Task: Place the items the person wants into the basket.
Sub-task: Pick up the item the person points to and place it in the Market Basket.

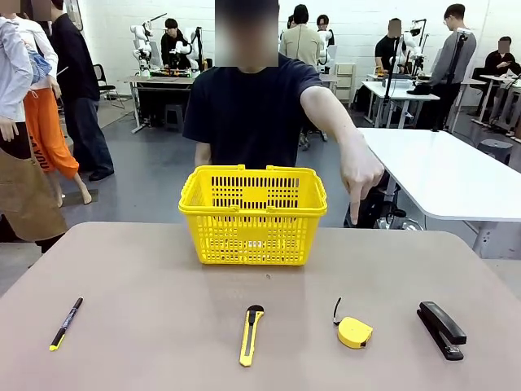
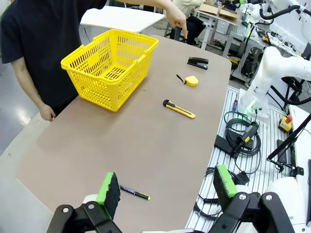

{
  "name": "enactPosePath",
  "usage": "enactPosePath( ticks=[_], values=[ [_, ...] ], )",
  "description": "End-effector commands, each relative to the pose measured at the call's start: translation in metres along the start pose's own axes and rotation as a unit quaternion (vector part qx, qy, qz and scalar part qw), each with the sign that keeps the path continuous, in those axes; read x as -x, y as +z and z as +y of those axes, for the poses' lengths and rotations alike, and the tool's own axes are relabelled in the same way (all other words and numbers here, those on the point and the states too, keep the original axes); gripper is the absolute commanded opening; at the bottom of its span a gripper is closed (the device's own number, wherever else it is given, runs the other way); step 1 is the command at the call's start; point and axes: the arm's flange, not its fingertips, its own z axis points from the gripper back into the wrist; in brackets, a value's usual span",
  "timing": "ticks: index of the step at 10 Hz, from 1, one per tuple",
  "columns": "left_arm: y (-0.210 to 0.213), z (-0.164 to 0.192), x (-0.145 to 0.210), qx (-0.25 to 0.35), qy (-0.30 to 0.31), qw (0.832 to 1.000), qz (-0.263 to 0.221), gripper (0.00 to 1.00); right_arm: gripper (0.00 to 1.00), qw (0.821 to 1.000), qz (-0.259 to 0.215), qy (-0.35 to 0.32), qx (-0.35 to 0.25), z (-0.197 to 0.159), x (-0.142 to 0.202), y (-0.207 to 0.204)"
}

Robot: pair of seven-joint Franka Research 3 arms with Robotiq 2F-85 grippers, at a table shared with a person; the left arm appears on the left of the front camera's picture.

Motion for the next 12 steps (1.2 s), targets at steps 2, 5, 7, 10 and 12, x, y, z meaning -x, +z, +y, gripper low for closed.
enactPosePath(
  ticks=[2, 5, 7, 10, 12],
  values=[
    [0.001, 0.001, 0.000, 0.005, -0.012, 1.000, -0.012, 1.00, 1.00, 0.981, 0.167, 0.063, 0.069, 0.043, -0.028, -0.059],
    [0.001, 0.001, 0.000, 0.005, -0.012, 1.000, -0.012, 1.00, 1.00, 0.921, 0.336, 0.142, 0.137, 0.107, -0.038, -0.174],
    [0.001, 0.001, 0.000, 0.005, -0.012, 1.000, -0.012, 1.00, 1.00, 0.883, 0.412, 0.172, 0.144, 0.132, -0.013, -0.243],
    [0.001, 0.001, 0.000, 0.005, -0.012, 1.000, -0.012, 1.00, 1.00, 0.891, 0.404, 0.178, 0.109, 0.151, 0.014, -0.303],
    [0.001, 0.001, 0.000, 0.005, -0.012, 1.000, -0.012, 1.00, 1.00, 0.904, 0.387, 0.164, 0.077, 0.151, 0.017, -0.316]
  ],
)
